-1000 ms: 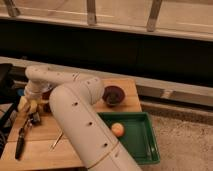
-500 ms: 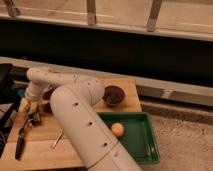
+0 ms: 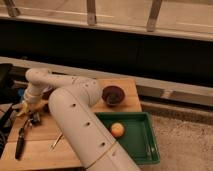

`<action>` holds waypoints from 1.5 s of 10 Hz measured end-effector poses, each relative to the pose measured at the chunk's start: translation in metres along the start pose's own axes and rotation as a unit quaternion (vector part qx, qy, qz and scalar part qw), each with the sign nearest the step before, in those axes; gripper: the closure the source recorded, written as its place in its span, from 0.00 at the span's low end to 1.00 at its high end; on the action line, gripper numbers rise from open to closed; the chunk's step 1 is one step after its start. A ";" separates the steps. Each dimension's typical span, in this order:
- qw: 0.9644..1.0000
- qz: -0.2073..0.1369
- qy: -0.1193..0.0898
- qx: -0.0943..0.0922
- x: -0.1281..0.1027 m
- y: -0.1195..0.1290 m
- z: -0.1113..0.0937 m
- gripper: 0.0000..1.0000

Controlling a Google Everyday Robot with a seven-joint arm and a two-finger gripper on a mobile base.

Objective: Place banana in table surface

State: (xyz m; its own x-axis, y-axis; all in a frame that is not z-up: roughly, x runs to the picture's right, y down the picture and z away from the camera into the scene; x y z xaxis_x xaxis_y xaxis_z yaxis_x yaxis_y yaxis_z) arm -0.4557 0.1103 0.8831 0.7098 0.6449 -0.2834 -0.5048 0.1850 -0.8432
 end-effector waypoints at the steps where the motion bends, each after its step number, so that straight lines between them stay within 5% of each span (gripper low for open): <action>1: 1.000 -0.002 0.005 -0.002 0.001 0.002 0.003 0.83; 3: 1.000 -0.002 0.007 -0.003 0.002 0.002 0.005 0.96; 6: 1.000 0.003 0.000 0.008 0.003 0.001 -0.003 0.92; 9: 0.999 0.003 -0.028 0.046 -0.002 0.007 -0.044 0.61; 12: 0.997 -0.006 -0.042 0.062 -0.009 0.007 -0.058 0.31; 15: 0.996 -0.027 -0.046 0.071 -0.026 0.008 -0.061 0.20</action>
State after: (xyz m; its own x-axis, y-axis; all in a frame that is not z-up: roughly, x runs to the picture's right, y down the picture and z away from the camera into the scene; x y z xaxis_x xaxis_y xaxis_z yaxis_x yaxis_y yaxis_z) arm -0.4484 0.0500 0.8558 0.6931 0.6953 -0.1902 -0.5358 0.3205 -0.7811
